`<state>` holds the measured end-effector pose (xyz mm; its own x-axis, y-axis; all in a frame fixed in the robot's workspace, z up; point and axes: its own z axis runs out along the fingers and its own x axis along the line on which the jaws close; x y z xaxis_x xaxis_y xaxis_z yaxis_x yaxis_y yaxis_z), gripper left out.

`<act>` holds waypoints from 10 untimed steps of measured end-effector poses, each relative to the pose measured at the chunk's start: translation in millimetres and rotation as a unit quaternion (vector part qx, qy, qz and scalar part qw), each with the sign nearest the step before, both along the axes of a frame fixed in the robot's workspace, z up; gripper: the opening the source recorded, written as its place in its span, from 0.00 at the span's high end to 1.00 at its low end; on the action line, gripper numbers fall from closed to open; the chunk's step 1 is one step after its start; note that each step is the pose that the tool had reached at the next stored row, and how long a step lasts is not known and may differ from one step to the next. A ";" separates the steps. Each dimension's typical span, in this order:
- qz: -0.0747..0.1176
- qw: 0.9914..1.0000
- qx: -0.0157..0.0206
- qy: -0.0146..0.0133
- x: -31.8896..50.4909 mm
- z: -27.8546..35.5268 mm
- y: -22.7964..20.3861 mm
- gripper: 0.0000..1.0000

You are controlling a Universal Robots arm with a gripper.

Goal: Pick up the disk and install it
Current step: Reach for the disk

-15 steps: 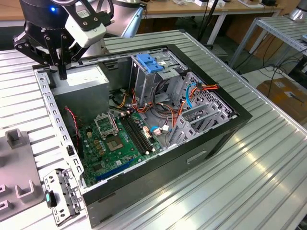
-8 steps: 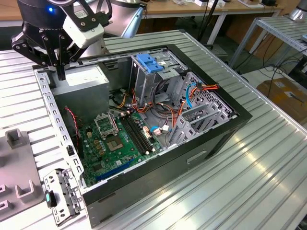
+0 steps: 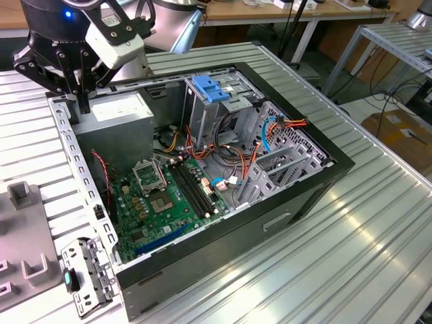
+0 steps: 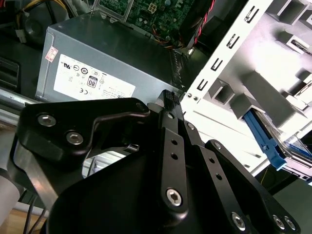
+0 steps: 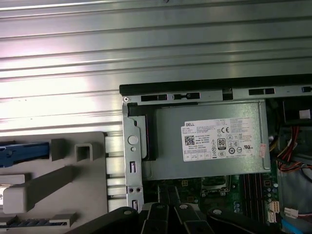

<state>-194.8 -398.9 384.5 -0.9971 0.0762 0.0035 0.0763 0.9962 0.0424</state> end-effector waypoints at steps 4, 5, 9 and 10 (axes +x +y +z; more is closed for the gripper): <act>0.000 1.000 0.000 0.000 -2.1 -0.4 0.0 0.89; 0.000 1.000 0.000 0.000 -2.6 -0.4 0.0 0.89; 0.000 1.000 0.000 0.000 -4.9 -0.8 0.0 0.89; 0.000 1.000 0.000 0.000 -5.3 -0.9 0.0 0.89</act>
<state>-200.0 -398.9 383.6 -0.9971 0.0762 0.0043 0.0763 0.9962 0.0423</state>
